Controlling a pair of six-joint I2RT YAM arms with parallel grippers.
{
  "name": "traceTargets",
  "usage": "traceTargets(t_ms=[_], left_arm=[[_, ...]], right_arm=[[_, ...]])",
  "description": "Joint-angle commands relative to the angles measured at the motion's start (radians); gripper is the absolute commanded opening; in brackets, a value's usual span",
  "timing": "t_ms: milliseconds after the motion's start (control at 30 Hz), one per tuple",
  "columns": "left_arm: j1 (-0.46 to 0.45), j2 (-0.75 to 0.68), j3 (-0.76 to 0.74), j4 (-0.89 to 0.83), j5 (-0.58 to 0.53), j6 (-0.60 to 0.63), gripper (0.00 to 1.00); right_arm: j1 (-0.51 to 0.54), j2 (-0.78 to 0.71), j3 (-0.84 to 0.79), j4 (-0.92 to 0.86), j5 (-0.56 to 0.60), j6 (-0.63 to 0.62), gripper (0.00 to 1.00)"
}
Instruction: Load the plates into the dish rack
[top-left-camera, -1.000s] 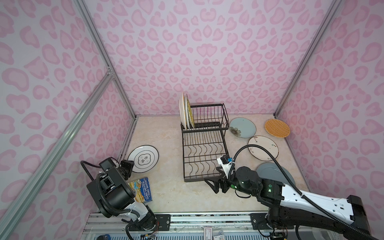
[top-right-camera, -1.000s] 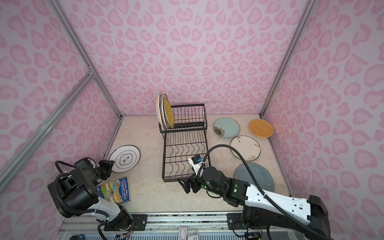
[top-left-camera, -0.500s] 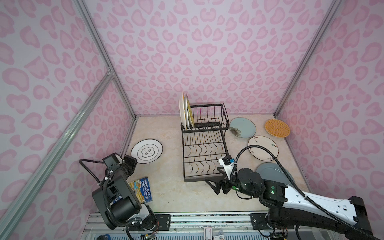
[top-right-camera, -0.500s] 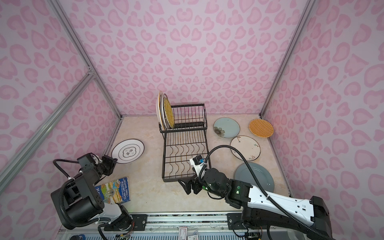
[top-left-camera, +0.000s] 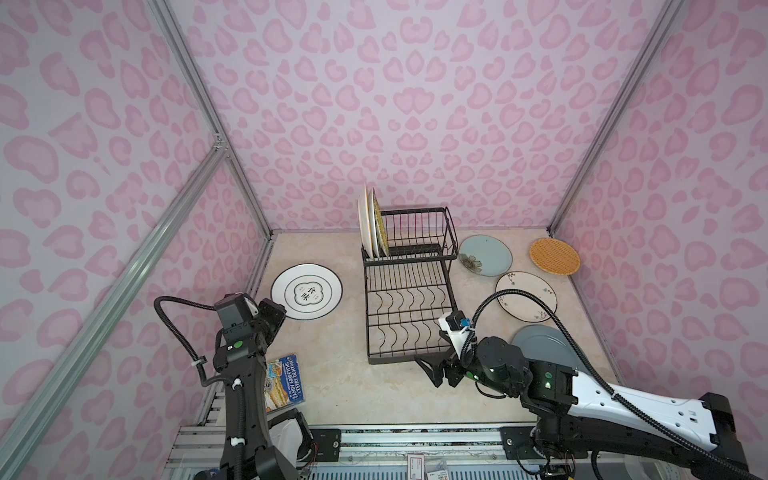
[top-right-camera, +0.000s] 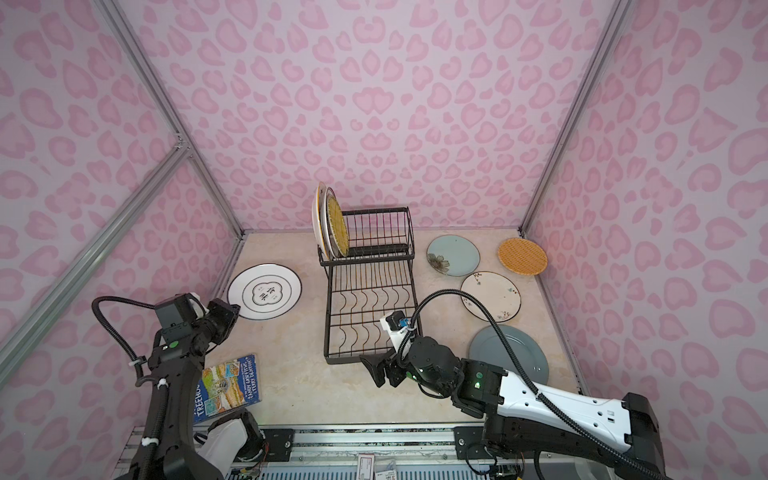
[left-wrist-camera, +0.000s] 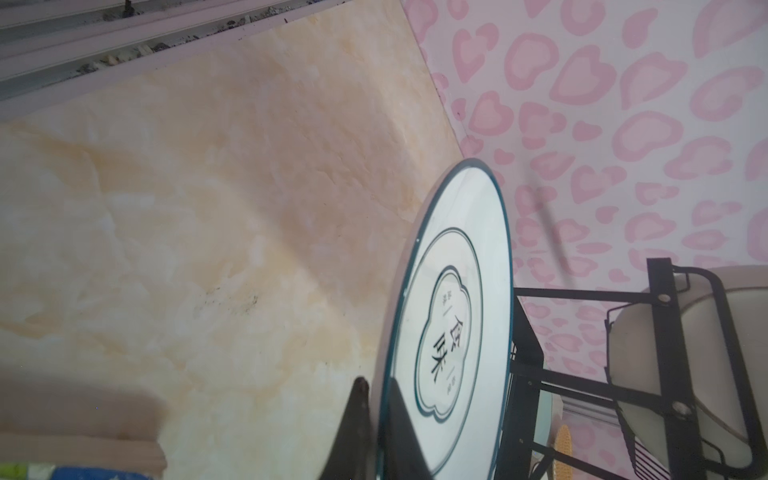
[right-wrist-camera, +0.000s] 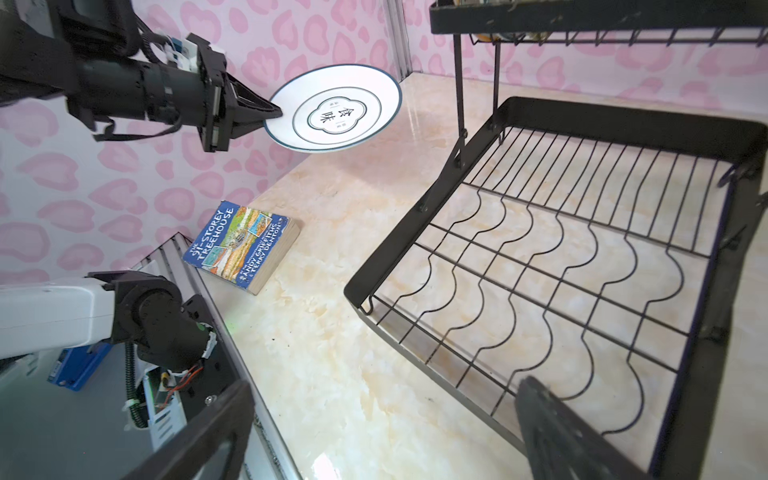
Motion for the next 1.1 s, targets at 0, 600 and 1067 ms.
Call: traceTargets(t_ms=[0, 600, 1067], left_arm=[[-0.04, -0.074, 0.049, -0.164, 0.002, -0.013, 0.04], [-0.215, -0.299, 0.259, -0.588, -0.151, -0.129, 0.03], [-0.424, -0.24, 0.299, -0.622, -0.284, -0.273, 0.03]], right_arm=[[0.004, -0.01, -0.022, 0.06, 0.003, -0.154, 0.97], [0.067, 0.308, 0.16, 0.145, -0.072, -0.663, 0.98], [0.095, 0.548, 0.363, 0.164, -0.077, -0.832, 0.93]])
